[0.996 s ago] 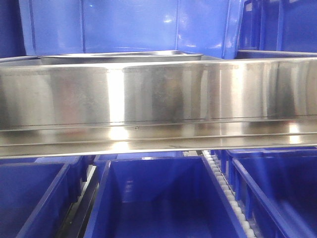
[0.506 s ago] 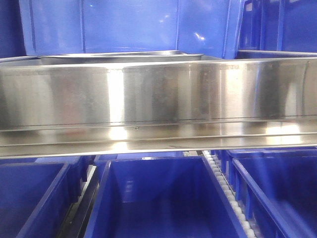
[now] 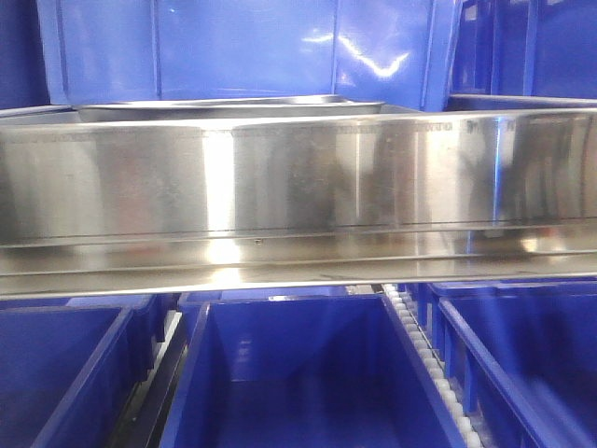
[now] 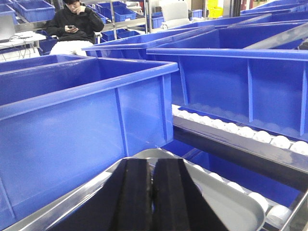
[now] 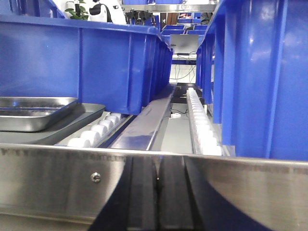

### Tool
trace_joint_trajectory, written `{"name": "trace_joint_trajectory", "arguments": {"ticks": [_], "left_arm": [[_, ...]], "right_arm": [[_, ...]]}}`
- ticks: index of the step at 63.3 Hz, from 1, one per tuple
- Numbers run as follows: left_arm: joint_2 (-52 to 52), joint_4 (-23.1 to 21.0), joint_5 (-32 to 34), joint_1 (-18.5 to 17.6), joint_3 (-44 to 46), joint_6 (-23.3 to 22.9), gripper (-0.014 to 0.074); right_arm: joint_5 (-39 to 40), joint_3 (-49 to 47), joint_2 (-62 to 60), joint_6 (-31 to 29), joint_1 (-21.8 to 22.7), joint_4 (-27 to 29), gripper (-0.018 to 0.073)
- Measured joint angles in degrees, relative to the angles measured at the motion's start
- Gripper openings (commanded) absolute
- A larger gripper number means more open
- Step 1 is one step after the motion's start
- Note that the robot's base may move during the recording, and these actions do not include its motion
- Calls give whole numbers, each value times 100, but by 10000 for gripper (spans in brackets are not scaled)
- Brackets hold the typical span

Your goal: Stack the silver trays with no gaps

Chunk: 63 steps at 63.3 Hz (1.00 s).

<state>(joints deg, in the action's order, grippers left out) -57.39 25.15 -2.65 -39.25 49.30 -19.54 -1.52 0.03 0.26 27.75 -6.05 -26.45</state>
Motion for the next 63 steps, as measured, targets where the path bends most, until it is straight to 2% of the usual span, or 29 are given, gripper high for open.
{"name": "trace_joint_trajectory", "arguments": {"ticks": [19,43,48,54,60,63], "left_arm": [[0,0,0,0,0,0,-9],[0,0,0,0,0,0,-9],[0,0,0,0,0,0,-9],[0,0,0,0,0,0,-9],[0,0,0,0,0,0,-9],[0,0,0,0,0,0,-9]], "right_arm": [[186,0,-10,0,385,0,-79],[223,0,-10,0,386,-10,-79],[223,0,-10,-48,386,306,-79],[223,0,-10,-686,386,1019,-79],[223,0,-10,-1844,386,1813,-79],[223,0,-10,-2197,386,2017,-79]]}}
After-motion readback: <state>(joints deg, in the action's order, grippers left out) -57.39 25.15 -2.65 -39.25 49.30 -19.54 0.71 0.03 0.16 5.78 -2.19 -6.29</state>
